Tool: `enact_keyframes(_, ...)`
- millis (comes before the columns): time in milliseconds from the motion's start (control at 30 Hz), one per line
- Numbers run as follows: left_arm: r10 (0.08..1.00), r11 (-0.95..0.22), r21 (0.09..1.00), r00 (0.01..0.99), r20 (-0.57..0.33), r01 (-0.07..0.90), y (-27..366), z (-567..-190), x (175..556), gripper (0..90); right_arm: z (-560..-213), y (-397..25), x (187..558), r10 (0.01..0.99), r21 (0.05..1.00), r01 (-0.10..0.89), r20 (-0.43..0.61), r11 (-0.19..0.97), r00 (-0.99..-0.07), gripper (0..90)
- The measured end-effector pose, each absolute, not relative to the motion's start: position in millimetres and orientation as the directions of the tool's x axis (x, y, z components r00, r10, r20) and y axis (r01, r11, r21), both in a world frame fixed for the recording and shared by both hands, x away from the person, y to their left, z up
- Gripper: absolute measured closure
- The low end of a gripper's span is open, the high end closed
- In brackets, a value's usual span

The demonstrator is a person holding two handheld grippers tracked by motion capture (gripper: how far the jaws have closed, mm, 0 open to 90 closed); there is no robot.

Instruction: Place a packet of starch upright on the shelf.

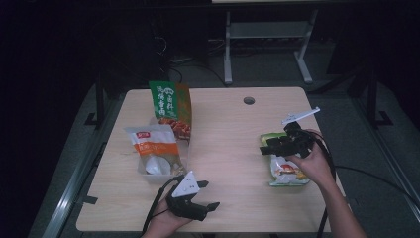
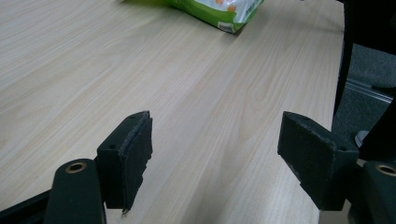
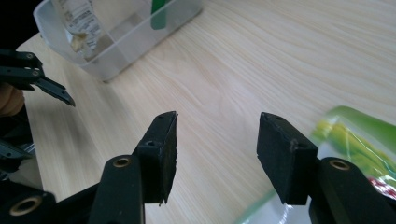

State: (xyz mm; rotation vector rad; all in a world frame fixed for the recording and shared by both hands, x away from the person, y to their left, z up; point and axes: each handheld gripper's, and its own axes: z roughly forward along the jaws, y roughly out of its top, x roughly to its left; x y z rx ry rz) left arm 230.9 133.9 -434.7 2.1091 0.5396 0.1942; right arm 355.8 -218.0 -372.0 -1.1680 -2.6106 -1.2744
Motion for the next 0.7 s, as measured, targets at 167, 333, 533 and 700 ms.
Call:
enact_keyframes(167, 0.445, -0.486, 0.821, 0.893, -0.064, 0.301, 132.5, -434.5, 232.5, 26.0, -375.6, -230.1, 355.3, 0.639, 0.669, 0.64, 0.311, 0.379, -0.703, 46.3)
enact_keyframes(333, 0.443, -0.483, 0.822, 0.894, -0.067, 0.301, 129.2, -433.2, 233.8, 26.1, -377.8, -241.0, 355.1, 0.657, 0.665, 0.651, 0.31, 0.368, -0.688, 45.2)
enact_keyframes(533, 0.435, -0.492, 0.819, 0.898, -0.064, 0.297, 121.6, -429.9, 237.5, 26.3, -382.0, -258.3, 355.4, 0.683, 0.656, 0.67, 0.313, 0.347, -0.66, 44.1)
enact_keyframes(700, 0.43, -0.498, 0.818, 0.901, -0.054, 0.287, 115.1, -426.8, 241.5, 26.4, -386.7, -271.9, 355.7, 0.709, 0.648, 0.69, 0.317, 0.324, -0.63, 43.1)
